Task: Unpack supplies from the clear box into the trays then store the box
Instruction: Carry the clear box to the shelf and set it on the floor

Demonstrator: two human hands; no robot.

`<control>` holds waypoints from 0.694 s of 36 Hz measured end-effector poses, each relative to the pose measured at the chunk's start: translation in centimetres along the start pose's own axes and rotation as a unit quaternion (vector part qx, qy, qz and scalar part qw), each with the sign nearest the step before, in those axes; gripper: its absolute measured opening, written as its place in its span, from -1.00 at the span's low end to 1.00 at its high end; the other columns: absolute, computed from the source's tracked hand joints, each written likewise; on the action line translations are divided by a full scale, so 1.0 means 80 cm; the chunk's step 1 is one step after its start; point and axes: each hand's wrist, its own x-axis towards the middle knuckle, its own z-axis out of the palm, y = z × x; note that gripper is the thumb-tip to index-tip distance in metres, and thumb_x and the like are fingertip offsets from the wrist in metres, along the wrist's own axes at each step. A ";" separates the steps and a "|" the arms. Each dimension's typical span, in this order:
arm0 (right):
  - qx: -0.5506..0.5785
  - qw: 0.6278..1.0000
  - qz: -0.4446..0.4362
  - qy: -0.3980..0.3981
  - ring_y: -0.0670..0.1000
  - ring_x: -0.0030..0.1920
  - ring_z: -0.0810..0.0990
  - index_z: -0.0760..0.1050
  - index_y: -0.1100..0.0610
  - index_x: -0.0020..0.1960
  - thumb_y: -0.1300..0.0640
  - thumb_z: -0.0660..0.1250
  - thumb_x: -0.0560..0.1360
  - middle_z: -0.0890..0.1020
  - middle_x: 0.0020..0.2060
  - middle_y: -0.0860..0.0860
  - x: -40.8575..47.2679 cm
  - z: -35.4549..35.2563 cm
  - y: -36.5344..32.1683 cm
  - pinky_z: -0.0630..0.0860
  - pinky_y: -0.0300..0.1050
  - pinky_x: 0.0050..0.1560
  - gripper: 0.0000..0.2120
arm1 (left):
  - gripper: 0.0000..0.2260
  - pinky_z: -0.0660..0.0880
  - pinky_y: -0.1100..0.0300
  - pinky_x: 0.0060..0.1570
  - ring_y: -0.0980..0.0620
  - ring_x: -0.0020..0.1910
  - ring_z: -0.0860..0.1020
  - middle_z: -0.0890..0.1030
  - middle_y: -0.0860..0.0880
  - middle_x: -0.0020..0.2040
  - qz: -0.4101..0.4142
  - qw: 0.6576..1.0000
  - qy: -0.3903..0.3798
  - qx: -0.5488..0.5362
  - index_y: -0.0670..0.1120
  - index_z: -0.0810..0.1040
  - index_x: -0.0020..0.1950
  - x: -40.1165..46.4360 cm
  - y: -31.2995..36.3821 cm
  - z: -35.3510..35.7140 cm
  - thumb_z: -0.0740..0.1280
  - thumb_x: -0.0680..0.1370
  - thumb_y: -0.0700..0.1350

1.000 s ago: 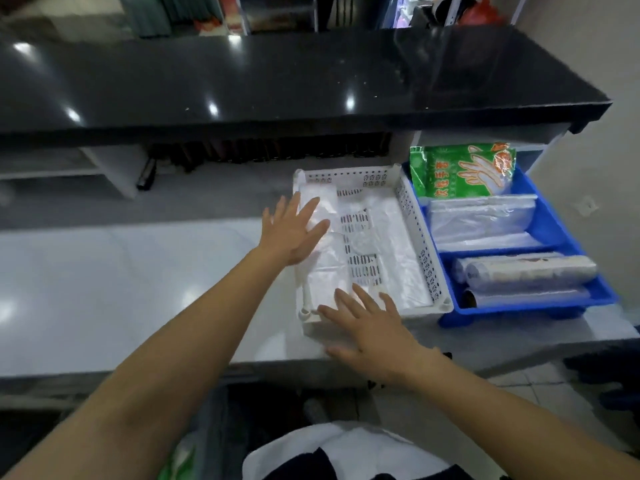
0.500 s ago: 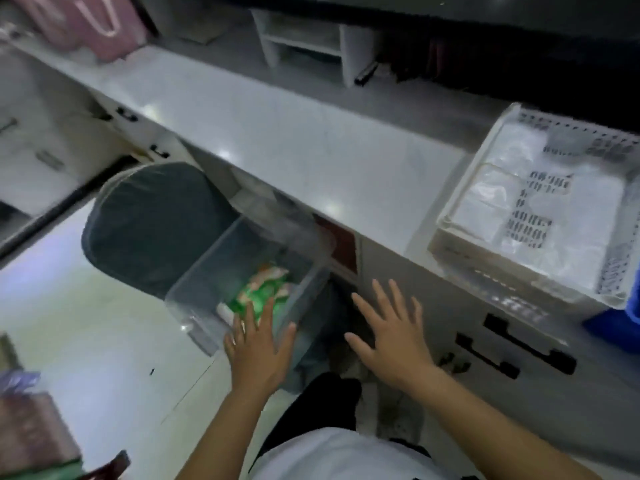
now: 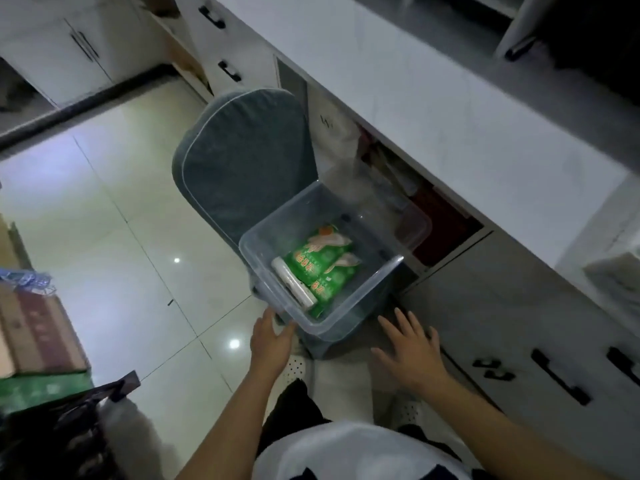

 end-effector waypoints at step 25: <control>0.067 0.988 0.140 -0.006 0.00 0.60 -0.17 -0.13 -0.27 0.59 -0.44 0.10 0.51 -0.16 0.62 -0.06 -0.026 0.017 -0.050 -0.14 0.24 0.53 -0.25 | -0.66 0.50 -0.34 0.04 -0.21 0.11 0.56 0.57 -0.15 0.16 -0.284 0.799 -0.159 -0.505 0.02 0.57 0.15 0.154 0.022 -0.055 0.30 0.50 0.19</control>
